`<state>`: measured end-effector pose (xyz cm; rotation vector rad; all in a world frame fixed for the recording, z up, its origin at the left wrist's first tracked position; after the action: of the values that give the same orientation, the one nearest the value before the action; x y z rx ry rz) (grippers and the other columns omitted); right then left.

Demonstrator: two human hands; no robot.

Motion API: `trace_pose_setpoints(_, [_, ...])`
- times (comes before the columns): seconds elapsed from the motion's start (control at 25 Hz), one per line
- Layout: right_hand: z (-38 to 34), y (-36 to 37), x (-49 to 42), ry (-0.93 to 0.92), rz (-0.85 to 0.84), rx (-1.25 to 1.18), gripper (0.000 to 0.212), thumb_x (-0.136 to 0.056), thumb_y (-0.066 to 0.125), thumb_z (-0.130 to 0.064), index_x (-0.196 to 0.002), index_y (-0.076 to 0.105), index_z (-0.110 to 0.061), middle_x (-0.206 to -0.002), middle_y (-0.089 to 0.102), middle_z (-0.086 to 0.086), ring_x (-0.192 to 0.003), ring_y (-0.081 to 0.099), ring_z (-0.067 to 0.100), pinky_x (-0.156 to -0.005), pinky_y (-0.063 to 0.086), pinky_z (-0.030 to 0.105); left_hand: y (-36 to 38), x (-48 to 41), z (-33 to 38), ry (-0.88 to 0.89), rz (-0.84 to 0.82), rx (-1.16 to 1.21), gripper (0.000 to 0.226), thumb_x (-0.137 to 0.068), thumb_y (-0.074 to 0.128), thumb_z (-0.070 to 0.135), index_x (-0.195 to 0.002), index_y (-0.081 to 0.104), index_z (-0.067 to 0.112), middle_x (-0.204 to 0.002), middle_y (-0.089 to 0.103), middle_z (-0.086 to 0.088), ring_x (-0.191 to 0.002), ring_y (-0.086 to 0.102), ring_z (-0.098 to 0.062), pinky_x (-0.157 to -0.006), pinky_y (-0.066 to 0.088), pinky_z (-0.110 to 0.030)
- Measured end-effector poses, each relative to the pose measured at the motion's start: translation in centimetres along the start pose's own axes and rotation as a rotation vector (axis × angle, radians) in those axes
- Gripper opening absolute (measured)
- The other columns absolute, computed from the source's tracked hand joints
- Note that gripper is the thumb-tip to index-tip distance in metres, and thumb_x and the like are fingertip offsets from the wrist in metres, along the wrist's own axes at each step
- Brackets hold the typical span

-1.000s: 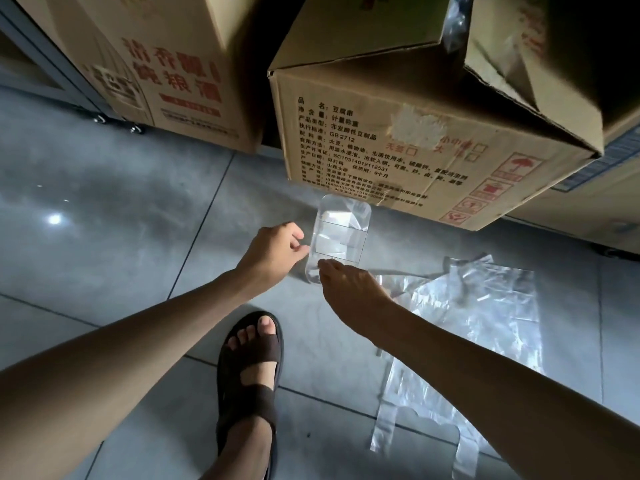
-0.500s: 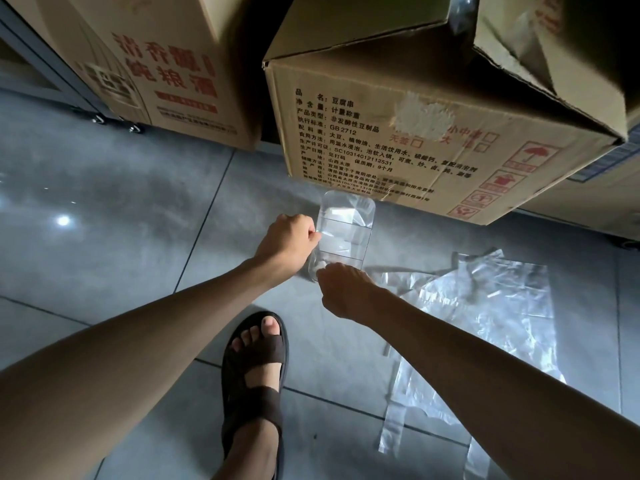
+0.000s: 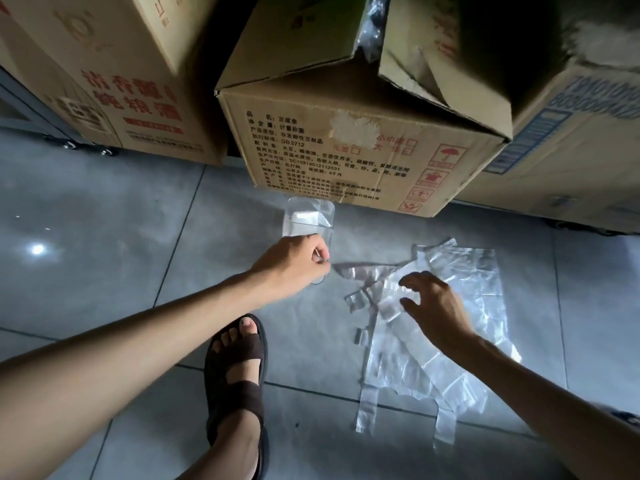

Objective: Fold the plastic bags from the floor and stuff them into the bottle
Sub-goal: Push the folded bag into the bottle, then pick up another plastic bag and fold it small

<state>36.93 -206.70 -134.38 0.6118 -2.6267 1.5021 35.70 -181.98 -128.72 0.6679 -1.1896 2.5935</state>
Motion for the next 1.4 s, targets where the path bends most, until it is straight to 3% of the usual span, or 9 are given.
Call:
trace_pose_setpoints(0.16, [8.0, 0.2, 1.3, 0.114, -0.177, 0.293, 0.052, -0.075, 0.084, -0.02, -0.121, 0.064, -0.009, -0.117, 0.063, 0.015, -0.107, 0.059, 0.035, -0.085, 0.048, 0.042, 2.0, 2.5, 3.4, 0.006, -0.291, 0.022, 0.01, -0.089, 0.065, 0.029, -0.096, 0.066, 0.022, -0.093, 0.071, -0.006, -0.086, 0.07, -0.022, -0.072, 0.052, -0.031])
trace_pose_setpoints(0.4, [7.9, 3.8, 3.8, 0.007, -0.172, 0.383, 0.059, -0.063, 0.09, -0.038, -0.11, 0.065, -0.011, -0.101, 0.063, 0.01, -0.09, 0.06, 0.031, -0.073, 0.048, 0.04, 2.9, 4.5, 6.8, 0.052, -0.359, 0.028, 0.011, -0.091, 0.062, 0.026, -0.099, 0.066, 0.018, -0.088, 0.069, 0.002, -0.084, 0.072, -0.022, -0.077, 0.057, -0.039])
trace_pose_setpoints(0.64, [8.1, 3.5, 4.3, 0.024, -0.056, 0.236, 0.007, -0.081, 0.077, -0.022, -0.077, 0.071, -0.021, -0.084, 0.065, 0.0, -0.081, 0.06, 0.025, -0.066, 0.034, 0.029, 4.0, 5.3, 7.5, 0.053, -0.406, -0.043, 0.012, -0.092, 0.062, 0.027, -0.1, 0.067, 0.019, -0.089, 0.068, 0.0, -0.081, 0.072, -0.016, -0.078, 0.057, -0.036])
trace_pose_setpoints(0.84, [6.8, 0.3, 5.0, 0.031, -0.027, 0.087, 0.008, -0.088, 0.072, -0.025, -0.082, 0.075, -0.021, -0.085, 0.069, 0.001, -0.084, 0.059, 0.024, -0.073, 0.041, 0.035, 4.3, 6.3, 8.3, 0.032, -0.408, 0.009, 0.011, -0.092, 0.062, 0.025, -0.099, 0.067, 0.018, -0.082, 0.066, 0.009, -0.08, 0.073, -0.015, -0.074, 0.058, -0.036])
trace_pose_setpoints(0.96, [5.1, -4.2, 5.6, 0.047, 0.013, -0.089, 0.008, -0.086, 0.073, -0.024, -0.078, 0.073, -0.027, -0.084, 0.07, -0.001, -0.081, 0.06, 0.019, -0.072, 0.049, 0.039, 3.6, 7.2, 9.8, 0.012, -0.382, 0.079, 0.011, -0.092, 0.063, 0.024, -0.097, 0.069, 0.016, -0.088, 0.072, 0.002, -0.084, 0.073, -0.018, -0.07, 0.056, -0.029])
trace_pose_setpoints(1.04, [2.6, -8.1, 6.1, 0.0, 0.072, -0.175, 0.01, -0.085, 0.075, -0.022, -0.076, 0.073, -0.026, -0.078, 0.071, -0.007, -0.073, 0.064, 0.012, -0.069, 0.053, 0.039, 2.9, 8.2, 11.1, 0.001, -0.35, 0.119, 0.02, -0.091, 0.066, 0.031, -0.098, 0.072, 0.013, -0.095, 0.074, -0.003, -0.093, 0.072, -0.021, -0.08, 0.057, -0.033])
trace_pose_setpoints(1.24, [-5.8, -20.2, 10.0, -0.063, 0.215, -0.363, 0.011, -0.084, 0.076, -0.015, -0.077, 0.075, -0.023, -0.068, 0.069, -0.018, -0.066, 0.063, -0.007, -0.061, 0.043, 0.008, 0.1, 12.8, 17.6, 0.089, -0.254, 0.093, 0.061, -0.067, 0.071, 0.071, -0.097, 0.064, 0.018, -0.103, 0.069, 0.0, -0.096, 0.065, -0.021, -0.095, 0.051, -0.042])
trace_pose_setpoints(1.32, [-9.2, -24.6, 12.5, -0.106, 0.242, -0.423, 0.013, -0.082, 0.077, -0.013, -0.076, 0.075, -0.024, -0.068, 0.07, -0.018, -0.064, 0.061, -0.009, -0.062, 0.042, 0.007, -2.0, 14.9, 21.2, 0.132, -0.134, 0.119, 0.056, -0.075, 0.076, 0.06, -0.11, 0.064, 0.017, -0.108, 0.067, 0.0, -0.099, 0.064, -0.021, -0.091, 0.053, -0.04])
trace_pose_setpoints(1.4, [-12.3, -28.1, 14.7, -0.159, 0.259, -0.434, 0.013, -0.081, 0.078, -0.016, -0.074, 0.075, -0.027, -0.07, 0.07, -0.015, -0.064, 0.061, -0.008, -0.062, 0.043, 0.01, -4.4, 16.9, 25.0, 0.228, -0.005, 0.184, 0.035, -0.083, 0.076, 0.044, -0.105, 0.07, 0.018, -0.102, 0.071, 0.001, -0.097, 0.066, -0.02, -0.086, 0.051, -0.035])
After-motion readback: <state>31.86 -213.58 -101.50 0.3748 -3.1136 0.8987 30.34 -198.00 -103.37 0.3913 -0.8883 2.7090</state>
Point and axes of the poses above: each hand's wrist, its own x-axis away from the middle knuckle, its own y-axis out of the palm, z = x × y, the point moved 7 cm from there along -x, towards the middle knuckle
